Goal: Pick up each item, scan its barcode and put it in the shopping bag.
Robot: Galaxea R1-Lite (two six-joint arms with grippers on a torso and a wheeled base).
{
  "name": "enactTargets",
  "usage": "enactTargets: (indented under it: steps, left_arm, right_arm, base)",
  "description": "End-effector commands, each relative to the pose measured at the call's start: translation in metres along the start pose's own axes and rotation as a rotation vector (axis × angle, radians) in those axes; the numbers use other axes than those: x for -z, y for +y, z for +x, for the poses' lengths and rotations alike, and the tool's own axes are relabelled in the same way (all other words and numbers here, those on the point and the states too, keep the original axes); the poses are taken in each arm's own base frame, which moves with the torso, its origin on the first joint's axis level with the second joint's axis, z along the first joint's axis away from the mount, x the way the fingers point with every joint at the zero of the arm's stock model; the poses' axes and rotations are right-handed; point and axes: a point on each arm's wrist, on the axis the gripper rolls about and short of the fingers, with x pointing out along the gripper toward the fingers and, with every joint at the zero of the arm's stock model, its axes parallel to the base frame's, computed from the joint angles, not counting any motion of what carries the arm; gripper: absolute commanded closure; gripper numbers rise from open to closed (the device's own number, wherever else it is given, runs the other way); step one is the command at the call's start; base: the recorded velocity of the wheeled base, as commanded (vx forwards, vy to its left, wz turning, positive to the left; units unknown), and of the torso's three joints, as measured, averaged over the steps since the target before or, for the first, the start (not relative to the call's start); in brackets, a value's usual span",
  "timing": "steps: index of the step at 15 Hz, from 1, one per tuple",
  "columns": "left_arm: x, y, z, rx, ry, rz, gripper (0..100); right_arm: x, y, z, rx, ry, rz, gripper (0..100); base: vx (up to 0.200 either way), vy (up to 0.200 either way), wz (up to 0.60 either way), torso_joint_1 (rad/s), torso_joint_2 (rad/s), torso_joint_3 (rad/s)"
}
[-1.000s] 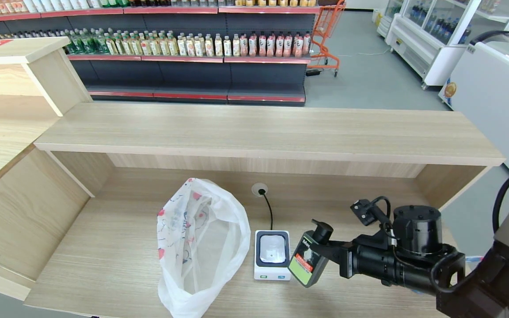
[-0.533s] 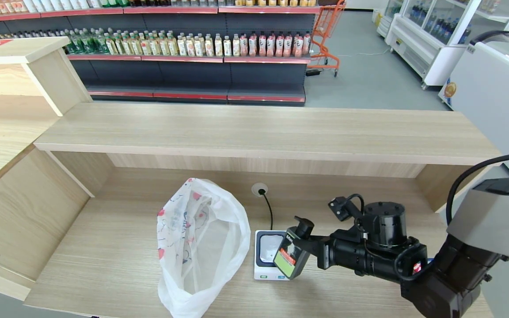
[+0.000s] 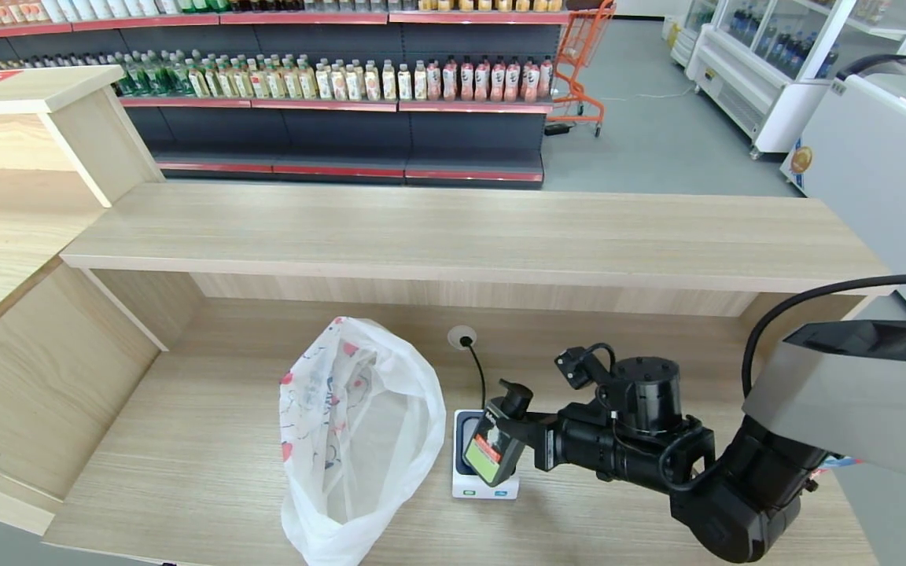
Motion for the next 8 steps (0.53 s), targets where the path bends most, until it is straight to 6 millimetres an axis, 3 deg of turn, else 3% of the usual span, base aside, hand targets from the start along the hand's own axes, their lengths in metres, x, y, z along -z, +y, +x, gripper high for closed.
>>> enactTargets:
  steps: [1,8]
  left_arm:
    - [0.0,0.0,0.0,0.0,0.0,0.0,0]
    - [0.0,0.0,0.0,0.0,0.0,0.0,0]
  right_arm:
    - [0.004,-0.003,0.003,0.007,0.012,0.005,100]
    - [-0.005,-0.002,0.005,0.001,-0.021,-0.006,100]
  base:
    - [0.0,0.0,0.0,0.0,0.0,0.0]
    - [0.0,0.0,0.0,0.0,0.0,0.0]
